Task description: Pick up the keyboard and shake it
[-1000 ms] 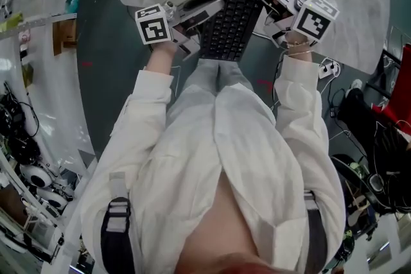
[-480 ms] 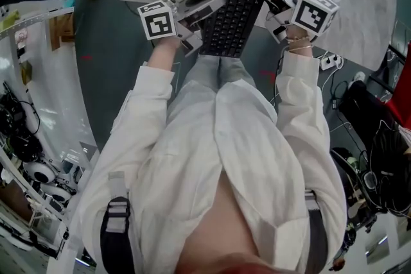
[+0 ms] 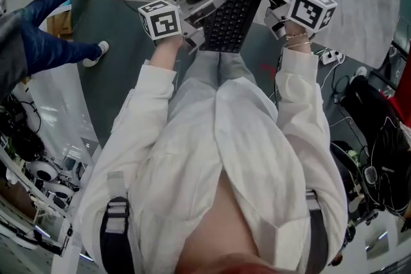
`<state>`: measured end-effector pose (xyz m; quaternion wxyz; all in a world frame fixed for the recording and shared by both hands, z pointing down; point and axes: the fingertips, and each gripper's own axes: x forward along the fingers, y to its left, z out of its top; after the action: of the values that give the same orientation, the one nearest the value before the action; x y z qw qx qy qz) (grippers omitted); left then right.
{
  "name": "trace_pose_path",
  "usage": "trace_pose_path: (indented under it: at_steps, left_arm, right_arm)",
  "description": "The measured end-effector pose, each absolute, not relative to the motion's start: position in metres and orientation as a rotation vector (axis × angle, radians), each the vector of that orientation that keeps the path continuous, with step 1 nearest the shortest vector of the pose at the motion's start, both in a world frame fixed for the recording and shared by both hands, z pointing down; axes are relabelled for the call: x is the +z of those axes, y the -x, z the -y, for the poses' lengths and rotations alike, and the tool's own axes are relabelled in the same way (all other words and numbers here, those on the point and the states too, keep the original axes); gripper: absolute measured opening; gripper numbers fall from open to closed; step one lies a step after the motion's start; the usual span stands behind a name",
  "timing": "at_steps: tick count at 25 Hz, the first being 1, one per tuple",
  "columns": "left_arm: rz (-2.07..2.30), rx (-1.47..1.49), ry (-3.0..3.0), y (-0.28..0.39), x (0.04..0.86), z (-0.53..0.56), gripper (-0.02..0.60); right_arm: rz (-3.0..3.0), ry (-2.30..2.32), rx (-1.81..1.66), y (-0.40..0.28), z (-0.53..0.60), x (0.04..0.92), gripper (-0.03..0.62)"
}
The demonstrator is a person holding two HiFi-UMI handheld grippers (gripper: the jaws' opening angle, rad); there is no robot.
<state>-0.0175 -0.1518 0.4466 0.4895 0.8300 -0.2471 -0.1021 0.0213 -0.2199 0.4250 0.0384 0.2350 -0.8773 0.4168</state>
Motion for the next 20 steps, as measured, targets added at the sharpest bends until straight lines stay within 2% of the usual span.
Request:
trace_pose_path:
  at_steps: [20]
  left_arm:
    - [0.753,-0.065,-2.007,0.02,0.47,0.155,0.117]
  right_arm:
    - [2.561,-0.778,1.266,-0.026,0.227,0.456,0.222]
